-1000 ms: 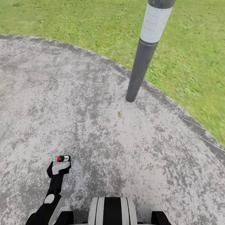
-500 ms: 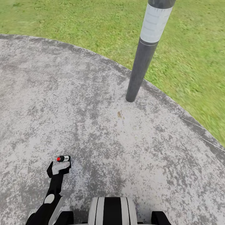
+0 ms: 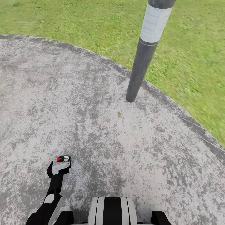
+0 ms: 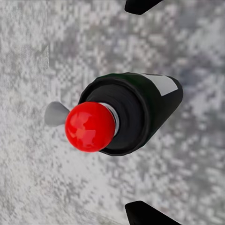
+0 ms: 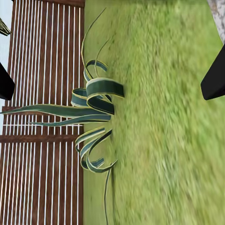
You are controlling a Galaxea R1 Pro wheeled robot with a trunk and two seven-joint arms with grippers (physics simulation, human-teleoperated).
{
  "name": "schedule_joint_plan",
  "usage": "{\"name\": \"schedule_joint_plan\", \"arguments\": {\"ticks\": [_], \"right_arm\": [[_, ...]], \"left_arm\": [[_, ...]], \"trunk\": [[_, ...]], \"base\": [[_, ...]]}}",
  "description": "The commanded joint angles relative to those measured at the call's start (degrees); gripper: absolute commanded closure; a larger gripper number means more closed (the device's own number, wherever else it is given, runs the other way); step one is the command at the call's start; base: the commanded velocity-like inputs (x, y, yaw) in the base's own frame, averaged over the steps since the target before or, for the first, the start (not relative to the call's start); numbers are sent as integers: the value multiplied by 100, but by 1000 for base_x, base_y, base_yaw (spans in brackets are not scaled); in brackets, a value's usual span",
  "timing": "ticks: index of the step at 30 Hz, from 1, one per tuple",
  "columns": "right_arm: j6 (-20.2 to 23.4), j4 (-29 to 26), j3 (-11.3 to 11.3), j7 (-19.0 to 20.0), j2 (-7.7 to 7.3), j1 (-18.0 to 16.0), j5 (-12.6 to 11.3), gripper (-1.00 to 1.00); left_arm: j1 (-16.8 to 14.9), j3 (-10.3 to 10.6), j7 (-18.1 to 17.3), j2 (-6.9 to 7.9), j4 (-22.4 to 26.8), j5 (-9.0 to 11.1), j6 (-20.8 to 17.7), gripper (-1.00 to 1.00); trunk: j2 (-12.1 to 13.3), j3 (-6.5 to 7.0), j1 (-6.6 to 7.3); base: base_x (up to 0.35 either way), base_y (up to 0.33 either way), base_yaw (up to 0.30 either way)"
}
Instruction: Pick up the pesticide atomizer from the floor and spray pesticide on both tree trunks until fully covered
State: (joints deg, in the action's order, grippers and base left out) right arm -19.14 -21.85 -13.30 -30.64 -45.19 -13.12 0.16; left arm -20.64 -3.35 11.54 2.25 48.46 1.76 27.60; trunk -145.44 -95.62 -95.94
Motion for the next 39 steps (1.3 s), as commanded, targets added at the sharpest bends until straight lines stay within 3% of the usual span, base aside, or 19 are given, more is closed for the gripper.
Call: {"name": "schedule_joint_plan", "arguments": {"ticks": [1, 39], "right_arm": [[-29, 5, -16, 5, 2, -4, 1, -100], [-29, 5, -15, 5, 1, -6, 0, -100]], "left_arm": [[-2, 9, 15, 3, -3, 17, 18, -100], [-10, 9, 15, -1, -4, 17, 18, -100]], "trunk": [[-1, -2, 1], [-1, -2, 1]], "base": [[0, 0, 0], [1, 0, 0]]}}
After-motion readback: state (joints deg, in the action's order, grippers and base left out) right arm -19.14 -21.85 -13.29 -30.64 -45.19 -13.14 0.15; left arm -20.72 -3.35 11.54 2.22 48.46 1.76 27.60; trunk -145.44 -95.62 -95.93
